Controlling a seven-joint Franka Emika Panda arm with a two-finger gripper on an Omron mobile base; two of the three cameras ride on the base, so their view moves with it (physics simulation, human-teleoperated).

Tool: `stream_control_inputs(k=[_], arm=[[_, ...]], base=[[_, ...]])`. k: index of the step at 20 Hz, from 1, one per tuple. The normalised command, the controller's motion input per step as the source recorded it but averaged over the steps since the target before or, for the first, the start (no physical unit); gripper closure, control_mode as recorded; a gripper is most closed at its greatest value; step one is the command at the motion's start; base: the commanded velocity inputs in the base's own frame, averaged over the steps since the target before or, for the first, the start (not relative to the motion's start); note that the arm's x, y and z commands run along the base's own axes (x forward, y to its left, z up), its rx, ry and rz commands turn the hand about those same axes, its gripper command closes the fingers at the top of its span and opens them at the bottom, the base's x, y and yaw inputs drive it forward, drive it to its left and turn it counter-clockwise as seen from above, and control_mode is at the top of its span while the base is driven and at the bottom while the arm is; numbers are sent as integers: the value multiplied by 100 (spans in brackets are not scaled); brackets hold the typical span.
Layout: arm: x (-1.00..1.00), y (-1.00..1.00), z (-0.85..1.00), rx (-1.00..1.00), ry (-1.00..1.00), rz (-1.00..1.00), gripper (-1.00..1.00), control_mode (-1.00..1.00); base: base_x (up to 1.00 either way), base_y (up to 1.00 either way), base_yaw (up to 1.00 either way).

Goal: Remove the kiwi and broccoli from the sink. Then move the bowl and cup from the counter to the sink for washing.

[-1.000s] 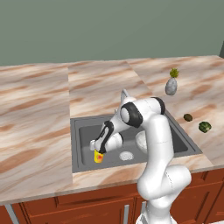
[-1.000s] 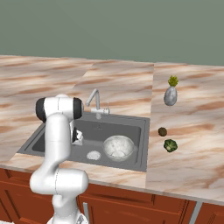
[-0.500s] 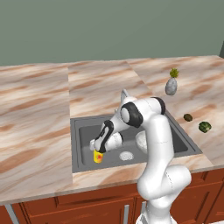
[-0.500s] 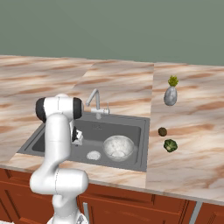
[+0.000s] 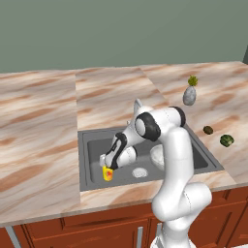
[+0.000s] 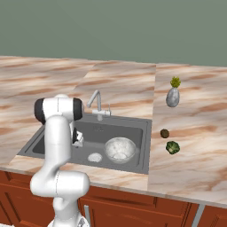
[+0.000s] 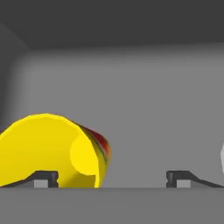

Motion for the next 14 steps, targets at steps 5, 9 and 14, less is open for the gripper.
stream_control_inputs(k=[5, 9, 14], arm=[[-6, 0, 22, 0, -3, 0, -100, -100], [-7, 0, 27, 0, -2, 0, -100, -100], [-10, 0, 33, 0, -1, 0, -100, -100]], base=[[0, 0, 0], [0, 0, 0], [0, 0, 0]])
